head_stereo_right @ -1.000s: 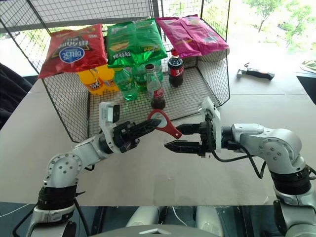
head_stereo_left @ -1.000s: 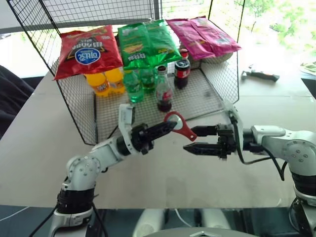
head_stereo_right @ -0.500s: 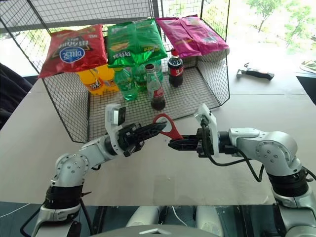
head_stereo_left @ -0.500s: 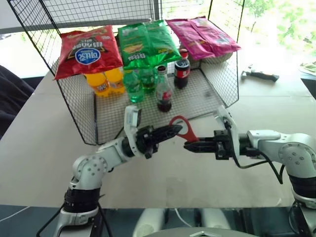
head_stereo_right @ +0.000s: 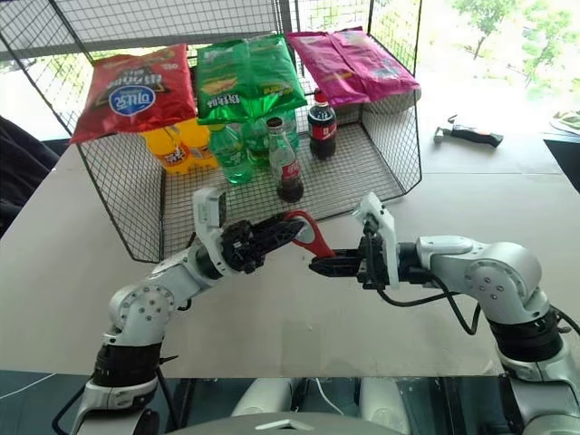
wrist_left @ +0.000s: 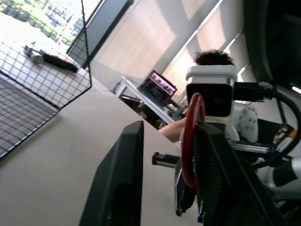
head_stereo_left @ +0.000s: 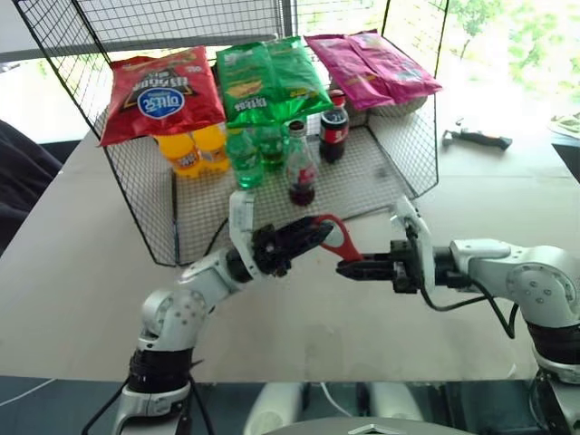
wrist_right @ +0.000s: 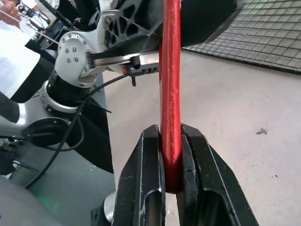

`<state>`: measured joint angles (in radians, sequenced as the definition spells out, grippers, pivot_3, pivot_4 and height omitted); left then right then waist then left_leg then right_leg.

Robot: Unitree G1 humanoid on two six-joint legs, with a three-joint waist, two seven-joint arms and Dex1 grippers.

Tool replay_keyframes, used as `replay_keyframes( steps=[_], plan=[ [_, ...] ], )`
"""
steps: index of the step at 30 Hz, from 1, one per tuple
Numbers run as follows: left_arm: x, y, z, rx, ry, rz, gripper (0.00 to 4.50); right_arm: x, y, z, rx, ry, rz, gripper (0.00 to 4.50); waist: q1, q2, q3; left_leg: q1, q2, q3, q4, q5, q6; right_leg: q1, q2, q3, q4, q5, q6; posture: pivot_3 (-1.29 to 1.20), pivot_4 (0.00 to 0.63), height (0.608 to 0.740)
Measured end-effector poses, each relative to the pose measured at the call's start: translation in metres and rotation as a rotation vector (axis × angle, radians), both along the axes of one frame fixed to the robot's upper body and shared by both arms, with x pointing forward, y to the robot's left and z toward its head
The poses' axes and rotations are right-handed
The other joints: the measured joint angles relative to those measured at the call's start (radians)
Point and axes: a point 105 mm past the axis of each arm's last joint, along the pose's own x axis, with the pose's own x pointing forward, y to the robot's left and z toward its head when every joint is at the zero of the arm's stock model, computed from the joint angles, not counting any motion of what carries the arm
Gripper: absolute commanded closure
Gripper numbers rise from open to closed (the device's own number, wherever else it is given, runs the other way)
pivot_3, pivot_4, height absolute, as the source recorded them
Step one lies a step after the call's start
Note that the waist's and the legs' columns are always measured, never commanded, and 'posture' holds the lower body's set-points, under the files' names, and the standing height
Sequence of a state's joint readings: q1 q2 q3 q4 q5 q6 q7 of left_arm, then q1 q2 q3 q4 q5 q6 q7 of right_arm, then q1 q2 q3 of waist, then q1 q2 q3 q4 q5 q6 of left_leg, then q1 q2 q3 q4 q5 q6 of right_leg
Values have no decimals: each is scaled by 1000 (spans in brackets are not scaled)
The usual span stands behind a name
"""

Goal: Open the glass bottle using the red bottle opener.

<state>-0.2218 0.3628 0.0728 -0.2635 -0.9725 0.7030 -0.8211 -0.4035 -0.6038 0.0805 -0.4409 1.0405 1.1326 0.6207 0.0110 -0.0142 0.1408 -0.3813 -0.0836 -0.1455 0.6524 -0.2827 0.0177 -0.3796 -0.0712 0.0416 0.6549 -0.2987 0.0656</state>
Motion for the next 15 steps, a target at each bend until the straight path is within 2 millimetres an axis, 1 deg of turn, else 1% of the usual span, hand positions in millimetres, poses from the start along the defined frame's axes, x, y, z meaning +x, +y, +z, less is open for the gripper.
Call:
replay_keyframes(
  steps=[2, 3, 5, 6, 7, 9, 11, 12, 13, 15],
  plan=[
    [0, 5, -5, 11, 10, 34, 393, 12, -9, -7, -29, -47, -100, 4500, 1, 0, 0, 0, 0, 0, 0, 0, 0, 0, 0, 0, 0, 0, 0, 0, 150, 740],
    [0, 9, -9, 31, 11, 69, 20, 23, -19, -13, -38, -70, -194, 4500, 1, 0, 0, 0, 0, 0, 0, 0, 0, 0, 0, 0, 0, 0, 0, 0, 150, 740],
    [-1, 15, -11, 63, -3, 111, 20, 35, -34, -19, -45, -90, -308, 4500, 2, 0, 0, 0, 0, 0, 0, 0, 0, -1, 0, 0, 1, 0, 0, 0, 150, 740],
    [1, 20, -11, 95, -36, 164, 20, 43, -44, -19, -46, -126, -389, 4500, 2, 0, 0, 0, 0, 0, 0, 0, 0, -1, 0, 0, 1, 0, 0, 0, 150, 740],
    [5, 26, -8, 129, -91, 242, 20, 53, -57, -16, -35, -186, -500, 4500, 2, 0, 0, 0, 0, 0, 0, 0, 0, -1, 0, 0, 1, 0, 0, 0, 150, 740],
    [8, 30, -6, 158, -140, 310, 20, 60, -70, -10, -30, -240, -589, 4500, 2, 0, 0, 0, 0, 1, 0, 0, 0, -1, 0, 1, 2, 0, 0, 0, 150, 740],
    [21, 37, -5, 213, -236, 470, 20, 68, -86, -2, 0, -332, -720, 4500, 5, 0, 0, 1, 0, 1, 0, 0, 0, 0, 0, 1, 2, 0, 0, 0, 150, 740],
    [26, 40, -6, 241, -265, 523, 20, 71, -89, 1, 6, -364, -755, 4500, 5, 0, 0, 1, 0, 1, 0, 0, 0, 0, 0, 0, 2, 0, 0, 0, 150, 740],
    [38, 42, -8, 304, -326, 608, 20, 74, -94, 7, 7, -438, -811, 4500, 5, 0, 0, 1, -1, 1, 0, 0, -1, 0, 0, 0, 3, 0, 0, 0, 150, 740],
    [48, 40, -6, 333, -381, 668, 20, 77, -96, 14, 21, -500, -856, 4500, 3, 0, 0, 1, -1, 1, 0, 0, -1, 0, 0, 1, 3, 0, 1, 0, 150, 740]
  ],
)
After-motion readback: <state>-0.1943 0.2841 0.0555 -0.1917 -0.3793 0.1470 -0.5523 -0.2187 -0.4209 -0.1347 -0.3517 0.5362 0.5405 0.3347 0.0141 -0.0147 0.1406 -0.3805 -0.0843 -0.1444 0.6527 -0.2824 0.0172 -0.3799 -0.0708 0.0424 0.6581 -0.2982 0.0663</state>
